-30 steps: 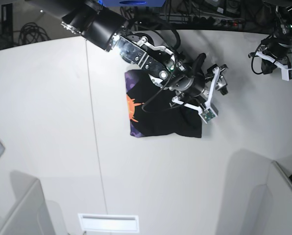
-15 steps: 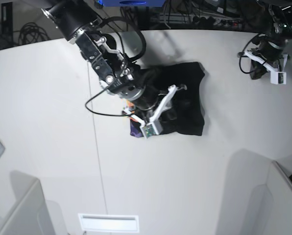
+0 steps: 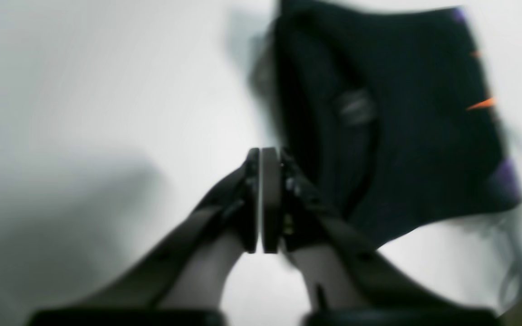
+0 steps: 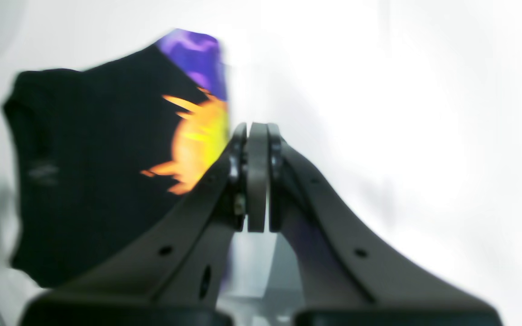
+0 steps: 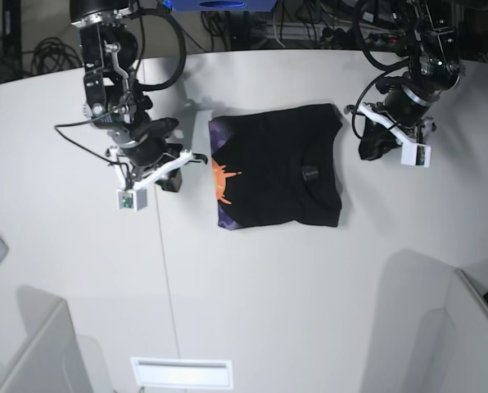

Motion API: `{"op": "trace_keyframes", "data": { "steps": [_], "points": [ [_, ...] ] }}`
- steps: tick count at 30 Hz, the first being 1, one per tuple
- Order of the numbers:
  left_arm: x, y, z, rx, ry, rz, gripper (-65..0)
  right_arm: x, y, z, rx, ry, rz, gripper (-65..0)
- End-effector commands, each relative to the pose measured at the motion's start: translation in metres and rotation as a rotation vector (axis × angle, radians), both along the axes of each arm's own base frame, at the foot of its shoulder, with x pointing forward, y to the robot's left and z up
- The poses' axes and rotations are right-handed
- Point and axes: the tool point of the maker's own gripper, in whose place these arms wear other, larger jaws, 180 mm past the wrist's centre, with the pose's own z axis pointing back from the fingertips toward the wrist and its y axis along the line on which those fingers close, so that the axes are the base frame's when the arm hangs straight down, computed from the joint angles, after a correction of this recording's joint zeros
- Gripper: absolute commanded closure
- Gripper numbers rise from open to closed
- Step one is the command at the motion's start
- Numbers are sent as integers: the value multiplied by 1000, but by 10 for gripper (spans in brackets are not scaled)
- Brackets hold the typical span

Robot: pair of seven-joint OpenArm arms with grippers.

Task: Fold the T-shirt properly
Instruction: 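Grasp the edge of the folded bundle with the left gripper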

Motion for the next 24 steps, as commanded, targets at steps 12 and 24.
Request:
{"op": "trace_keyframes", "data": {
  "steps": [12,24],
  "points": [
    [36,-12,-7,-107,-40,38,-624,-1,-12,5,-29,-26,2,0],
    [48,-37,-65,-189,116,2,-622,-1,-12,5,-29,-26,2,0]
  ]
}}
